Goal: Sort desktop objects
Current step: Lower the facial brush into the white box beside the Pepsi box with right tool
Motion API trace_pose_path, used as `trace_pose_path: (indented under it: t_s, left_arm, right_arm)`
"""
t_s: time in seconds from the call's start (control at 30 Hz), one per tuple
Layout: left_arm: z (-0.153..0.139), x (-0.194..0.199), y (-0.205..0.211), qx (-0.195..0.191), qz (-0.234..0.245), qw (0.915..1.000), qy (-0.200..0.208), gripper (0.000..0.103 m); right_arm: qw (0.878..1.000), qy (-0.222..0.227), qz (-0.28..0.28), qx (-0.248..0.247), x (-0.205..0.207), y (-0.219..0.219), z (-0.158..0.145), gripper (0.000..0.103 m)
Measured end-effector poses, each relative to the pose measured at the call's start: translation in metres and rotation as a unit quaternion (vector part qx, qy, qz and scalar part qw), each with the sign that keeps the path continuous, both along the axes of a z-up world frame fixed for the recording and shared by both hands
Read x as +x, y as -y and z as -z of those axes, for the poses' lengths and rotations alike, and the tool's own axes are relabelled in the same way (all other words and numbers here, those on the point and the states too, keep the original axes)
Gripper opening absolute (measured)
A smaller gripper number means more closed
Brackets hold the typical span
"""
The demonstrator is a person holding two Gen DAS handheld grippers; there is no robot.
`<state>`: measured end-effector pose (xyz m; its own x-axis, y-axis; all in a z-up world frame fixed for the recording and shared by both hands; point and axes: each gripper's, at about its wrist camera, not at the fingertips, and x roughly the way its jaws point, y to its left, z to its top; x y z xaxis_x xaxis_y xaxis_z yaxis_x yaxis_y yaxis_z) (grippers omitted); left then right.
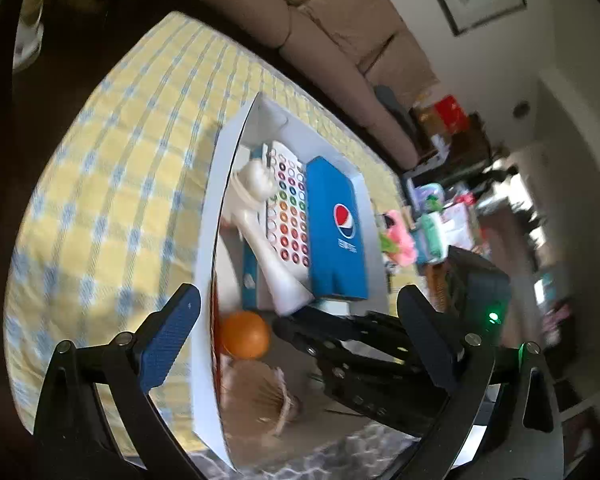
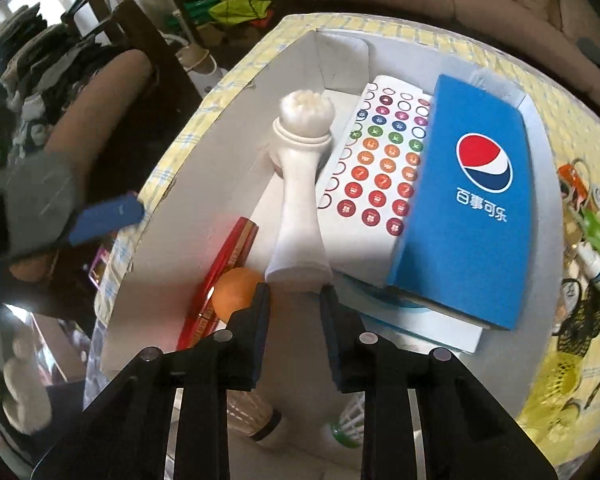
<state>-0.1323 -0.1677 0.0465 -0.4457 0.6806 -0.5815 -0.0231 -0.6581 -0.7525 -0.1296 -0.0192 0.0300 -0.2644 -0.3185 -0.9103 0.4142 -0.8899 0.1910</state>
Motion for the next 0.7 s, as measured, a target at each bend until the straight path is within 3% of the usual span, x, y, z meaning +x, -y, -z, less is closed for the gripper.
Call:
trace_pose_path:
  t_s: [0.03, 0.37, 0.5, 0.57, 0.63, 0.7]
  left_arm:
    - [0.002, 0.001, 0.004, 0.012, -0.005, 0.9999, 0.002, 0.099]
    - [0.042, 0.007, 0.027, 0.099, -0.040, 0.9925, 0.059, 0.098]
    - [0.047, 0.009, 0.019, 0.072, -0.028, 0.9949, 0.064, 0.096]
    - [0.045, 0.011, 0.015, 0.051, -0.022, 0.9967, 0.059, 0.089]
    - [0.044, 0.013, 0.011, 0.024, -0.016, 0.9980, 0.056, 0.073]
    - [0.044, 0.016, 0.009, 0.003, -0.009, 0.9985, 0.053, 0.066]
  right_arm:
    - [1.000, 0.003, 0.004, -0.008, -0.002, 0.000, 0.000, 0.016]
    - [0.997, 0.014, 0.035, -0.060, -0.014, 0.010, -0.005, 0.013]
    - [0.999, -0.015, 0.033, -0.026, -0.009, 0.012, -0.013, 0.014]
    - [0.998, -0.035, 0.042, -0.016, -0.008, 0.005, -0.020, 0.017]
    - [0.997, -0.050, 0.045, -0.027, -0.009, -0.003, -0.029, 0.017]
    - [0.997, -0.061, 0.050, -0.016, -0.014, -0.008, -0.035, 0.017]
